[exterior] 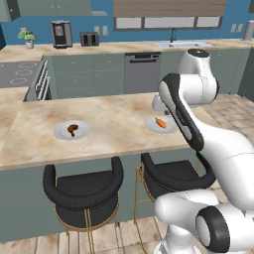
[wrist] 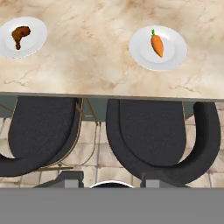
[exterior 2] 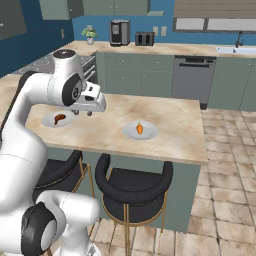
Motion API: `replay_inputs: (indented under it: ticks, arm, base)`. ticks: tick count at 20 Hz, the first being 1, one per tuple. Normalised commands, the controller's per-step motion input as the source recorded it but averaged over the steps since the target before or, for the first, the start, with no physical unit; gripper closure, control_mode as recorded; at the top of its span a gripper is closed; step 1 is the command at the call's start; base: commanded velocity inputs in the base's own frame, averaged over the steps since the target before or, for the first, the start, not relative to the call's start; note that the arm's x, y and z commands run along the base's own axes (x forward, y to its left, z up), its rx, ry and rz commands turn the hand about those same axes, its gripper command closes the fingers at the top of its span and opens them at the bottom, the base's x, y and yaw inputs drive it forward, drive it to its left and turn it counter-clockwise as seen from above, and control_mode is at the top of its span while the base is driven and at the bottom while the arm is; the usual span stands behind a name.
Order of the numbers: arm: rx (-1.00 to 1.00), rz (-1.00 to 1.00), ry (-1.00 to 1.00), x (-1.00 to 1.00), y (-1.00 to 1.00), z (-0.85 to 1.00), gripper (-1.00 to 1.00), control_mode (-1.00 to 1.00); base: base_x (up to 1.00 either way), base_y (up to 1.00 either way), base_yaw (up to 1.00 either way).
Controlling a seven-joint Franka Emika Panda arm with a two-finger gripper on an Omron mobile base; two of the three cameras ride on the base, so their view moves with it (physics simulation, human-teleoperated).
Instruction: Transport the chicken drumstick and carrot to the fridge. Place the chicken drumstick on the rack containing meat and place the carrot on the rack containing the vegetable, ensuring meats and vegetables are on different racks.
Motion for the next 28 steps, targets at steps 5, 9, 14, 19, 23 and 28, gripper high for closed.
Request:
replay_inputs:
  ticks: [5,9,14,19,23,28]
  arm:
    - [0.00,0.02,-0.03,-0.51,0.03,0.00,-1.00,-1.00]
    - [0.00,0.02,-0.01,-0.88,0.00,-0.04,-1.00,-1.00]
    - [-0.02,0.00,0.00,0.30,-0.44,-0.53,-1.00,-1.00]
    - [0.00,0.00,0.14,0.87,-0.66,-0.38,-1.00,-1.00]
    - [0.00,0.01,0.04,1.00,-0.31,-0.23,-1.00,-1.00]
    - [0.00,0.03,0.11,0.91,-0.13,-0.38,-1.00,-1.00]
  base:
    - [0.00,0.00,0.00]
    - [0.00,0.00,0.00]
    - [0.00,0.00,0.00]
    - [0.00,0.00,0.00]
    - [0.00,0.00,0.00]
    - [0.00,0.00,0.00]
